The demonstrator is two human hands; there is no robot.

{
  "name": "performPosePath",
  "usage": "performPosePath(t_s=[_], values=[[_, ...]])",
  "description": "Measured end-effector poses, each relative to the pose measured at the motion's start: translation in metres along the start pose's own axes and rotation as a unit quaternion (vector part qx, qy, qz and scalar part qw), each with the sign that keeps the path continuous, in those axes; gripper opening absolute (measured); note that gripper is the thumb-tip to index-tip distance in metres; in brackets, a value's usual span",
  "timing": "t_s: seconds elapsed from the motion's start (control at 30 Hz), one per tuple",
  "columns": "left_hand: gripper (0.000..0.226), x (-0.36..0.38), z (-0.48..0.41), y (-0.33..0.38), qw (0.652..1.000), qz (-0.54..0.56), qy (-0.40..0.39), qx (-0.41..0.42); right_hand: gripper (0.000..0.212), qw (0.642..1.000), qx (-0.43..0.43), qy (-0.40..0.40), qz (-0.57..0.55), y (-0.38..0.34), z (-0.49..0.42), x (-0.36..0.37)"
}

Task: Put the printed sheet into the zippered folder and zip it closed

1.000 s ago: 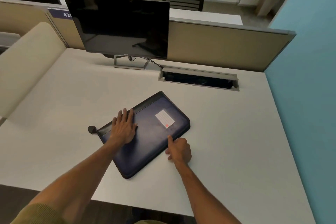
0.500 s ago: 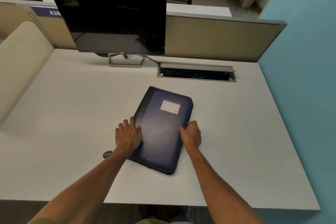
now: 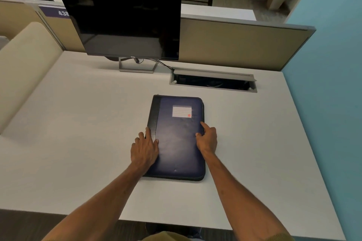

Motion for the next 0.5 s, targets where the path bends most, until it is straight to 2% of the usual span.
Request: performPosePath(t_s=[0.17, 0.27, 0.33, 0.4, 0.5], values=[[0.067, 0.002, -0.003, -0.002, 0.999, -0.031, 0.021, 0.002, 0.057, 1.000, -0.017, -0.012, 0.010, 0.000, -0.002, 0.001], [0.068, -0.006, -0.004, 0.002, 0.997, -0.064, 0.040, 0.005, 0.059, 0.996, -0.034, -0.017, 0.081, -0.006, 0.003, -0.002], [0.074, -0.013, -0.010, 0.009, 0.996, -0.077, 0.043, 0.023, 0.062, 0.977, -0.094, 0.010, 0.193, -0.019, 0.009, -0.008], [0.078, -0.025, -0.017, 0.023, 0.993, -0.077, 0.057, 0.072, 0.070, 0.942, -0.175, 0.037, 0.285, -0.038, 0.021, -0.012], [0.079, -0.058, -0.032, 0.052, 0.980, -0.076, 0.125, 0.138, 0.078, 0.917, -0.241, 0.061, 0.313, -0.055, 0.025, -0.015]])
Point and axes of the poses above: each hand's wrist, its own z-axis away from the middle knuckle, its own x-axis out of the palm, y = z × x, the point moved 10 cm from there along -z, towards the middle knuckle, and after that the axes turned 2 degrees about -z, right-handed, at the moved point
